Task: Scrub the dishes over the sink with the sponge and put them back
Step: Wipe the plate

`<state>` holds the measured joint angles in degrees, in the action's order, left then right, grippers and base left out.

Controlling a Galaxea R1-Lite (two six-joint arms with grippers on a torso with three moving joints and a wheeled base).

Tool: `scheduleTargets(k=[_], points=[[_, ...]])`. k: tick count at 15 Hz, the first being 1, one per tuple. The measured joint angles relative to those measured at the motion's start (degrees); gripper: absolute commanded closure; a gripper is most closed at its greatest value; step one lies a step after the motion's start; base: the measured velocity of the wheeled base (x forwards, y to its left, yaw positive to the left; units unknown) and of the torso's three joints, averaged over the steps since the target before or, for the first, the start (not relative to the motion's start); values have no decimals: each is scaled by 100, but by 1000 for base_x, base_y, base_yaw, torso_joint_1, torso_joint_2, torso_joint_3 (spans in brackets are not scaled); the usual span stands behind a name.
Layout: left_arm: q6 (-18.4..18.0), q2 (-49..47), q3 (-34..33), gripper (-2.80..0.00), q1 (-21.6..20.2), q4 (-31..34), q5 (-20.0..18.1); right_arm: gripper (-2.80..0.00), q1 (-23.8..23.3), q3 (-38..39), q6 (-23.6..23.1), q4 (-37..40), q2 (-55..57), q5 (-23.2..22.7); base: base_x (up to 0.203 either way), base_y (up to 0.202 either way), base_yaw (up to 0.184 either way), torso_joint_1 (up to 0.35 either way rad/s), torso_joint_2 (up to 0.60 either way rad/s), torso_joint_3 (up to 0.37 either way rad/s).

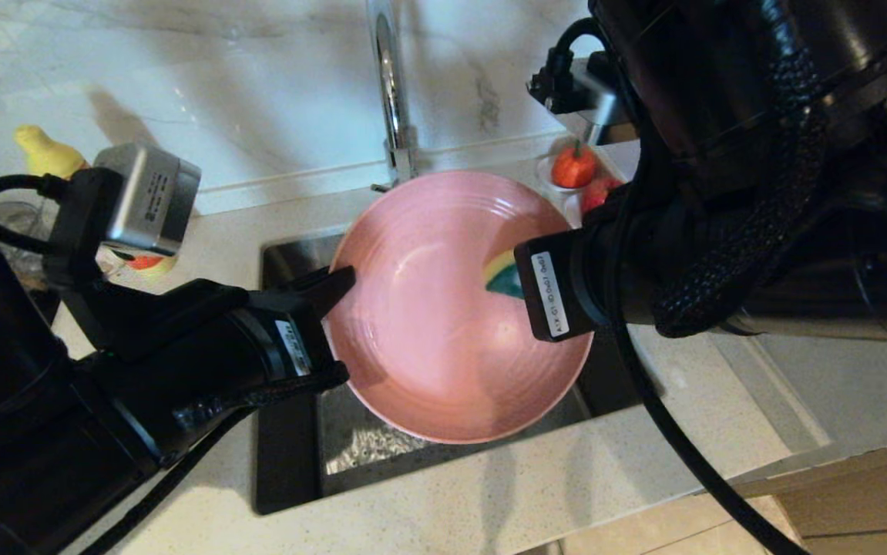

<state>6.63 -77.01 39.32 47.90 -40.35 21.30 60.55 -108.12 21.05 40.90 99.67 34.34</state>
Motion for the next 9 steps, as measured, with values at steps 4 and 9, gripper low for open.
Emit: scheduleTargets(k=[4, 9], points=[[0, -6, -131, 0, 6, 0, -5, 0, 71, -233, -385, -305, 63, -9, 0, 0, 0, 0, 0, 0], [30, -37, -237, 0, 6, -14, -8, 0, 575, -255, -416, -355, 70, -64, 0, 0, 0, 0, 0, 0]])
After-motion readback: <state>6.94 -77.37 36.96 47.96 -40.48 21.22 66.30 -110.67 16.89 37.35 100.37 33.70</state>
